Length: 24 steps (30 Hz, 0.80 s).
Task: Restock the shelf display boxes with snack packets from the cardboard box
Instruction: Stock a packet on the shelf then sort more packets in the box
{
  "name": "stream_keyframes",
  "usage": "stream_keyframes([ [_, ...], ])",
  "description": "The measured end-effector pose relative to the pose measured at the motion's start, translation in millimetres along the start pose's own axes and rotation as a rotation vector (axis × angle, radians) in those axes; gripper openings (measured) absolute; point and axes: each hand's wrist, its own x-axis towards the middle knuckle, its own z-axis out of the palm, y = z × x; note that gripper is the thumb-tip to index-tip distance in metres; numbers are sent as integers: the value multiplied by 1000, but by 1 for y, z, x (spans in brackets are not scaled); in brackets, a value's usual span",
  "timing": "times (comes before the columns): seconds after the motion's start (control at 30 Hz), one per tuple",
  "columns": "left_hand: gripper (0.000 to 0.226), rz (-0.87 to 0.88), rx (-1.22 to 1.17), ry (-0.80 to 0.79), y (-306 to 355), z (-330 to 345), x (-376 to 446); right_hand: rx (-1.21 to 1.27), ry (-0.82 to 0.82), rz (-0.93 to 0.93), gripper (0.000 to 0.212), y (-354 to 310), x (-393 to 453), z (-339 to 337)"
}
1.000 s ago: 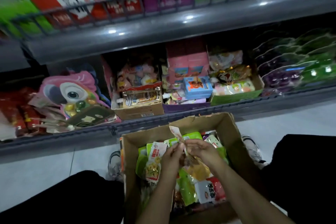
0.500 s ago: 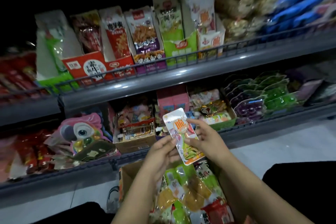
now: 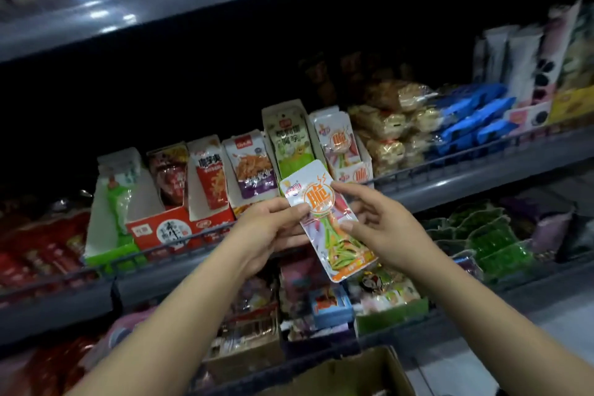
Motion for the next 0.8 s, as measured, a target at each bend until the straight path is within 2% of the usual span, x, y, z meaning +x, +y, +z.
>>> stream_keyframes([
  [0.17,10,-2,152,46,36,15,28,33,45,-71,60,3,17,-12],
  [0.27,12,60,233,150,61,22,46,8,113,-55,60,9,26,-21],
  [0.4,20,242,305,295,91,33,71,-168,138,-4,60,23,34,-30],
  [0.53,26,353,345,358,110,53,96,-344,101,-15,63,32,42,-35],
  [0.7,26,327,504,412,109,63,129,-491,19,-8,67,37,54,-37],
  [0.8,24,286,521,411,106,64,142,-555,3,-1,66,41,58,-35],
])
